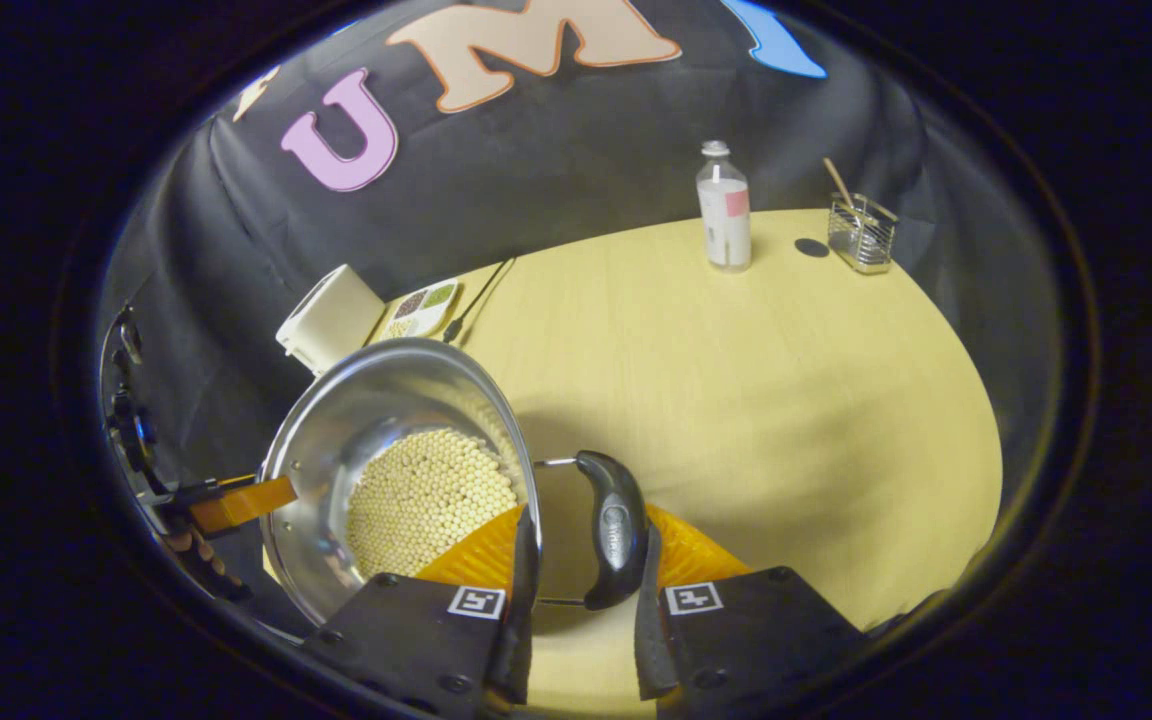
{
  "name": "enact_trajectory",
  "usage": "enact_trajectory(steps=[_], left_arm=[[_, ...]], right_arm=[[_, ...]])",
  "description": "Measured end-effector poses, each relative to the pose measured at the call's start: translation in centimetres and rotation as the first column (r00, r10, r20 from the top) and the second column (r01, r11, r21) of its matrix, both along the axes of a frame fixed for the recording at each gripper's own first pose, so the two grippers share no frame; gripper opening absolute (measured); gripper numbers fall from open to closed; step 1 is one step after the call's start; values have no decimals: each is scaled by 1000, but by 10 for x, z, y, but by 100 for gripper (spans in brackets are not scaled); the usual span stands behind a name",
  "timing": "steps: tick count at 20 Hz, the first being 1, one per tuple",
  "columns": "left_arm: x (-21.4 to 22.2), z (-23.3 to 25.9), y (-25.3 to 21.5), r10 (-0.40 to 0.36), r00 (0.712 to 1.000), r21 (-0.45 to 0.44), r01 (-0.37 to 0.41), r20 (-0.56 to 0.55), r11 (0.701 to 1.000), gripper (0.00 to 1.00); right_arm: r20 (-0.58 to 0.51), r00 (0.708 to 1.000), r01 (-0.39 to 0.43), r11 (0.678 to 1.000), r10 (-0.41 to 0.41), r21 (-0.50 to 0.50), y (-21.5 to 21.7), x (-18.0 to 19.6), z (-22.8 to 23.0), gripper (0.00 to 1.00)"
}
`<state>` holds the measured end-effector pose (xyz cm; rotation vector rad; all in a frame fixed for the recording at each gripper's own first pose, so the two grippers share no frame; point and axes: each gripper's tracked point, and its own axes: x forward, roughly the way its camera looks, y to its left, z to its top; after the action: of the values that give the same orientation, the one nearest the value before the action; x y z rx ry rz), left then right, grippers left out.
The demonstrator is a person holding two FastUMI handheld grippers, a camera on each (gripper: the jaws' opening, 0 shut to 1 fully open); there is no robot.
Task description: First push the handle of the pot to place it horizontally, then grasp the pot with both hands and set it on the induction cooktop.
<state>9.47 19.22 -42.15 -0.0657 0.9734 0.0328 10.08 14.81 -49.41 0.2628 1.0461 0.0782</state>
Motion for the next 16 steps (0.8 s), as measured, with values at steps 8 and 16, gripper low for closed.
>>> enact_trajectory(steps=[8,16], left_arm=[[23,-19,101,-71,997,-67,70,-9,995,54],[40,-15,165,-78,996,-30,79,45,996,54]], right_arm=[[-18,998,59,994,-61,-95,96,3,-5,43],[-54,996,64,995,-68,-73,156,22,-16,43]])
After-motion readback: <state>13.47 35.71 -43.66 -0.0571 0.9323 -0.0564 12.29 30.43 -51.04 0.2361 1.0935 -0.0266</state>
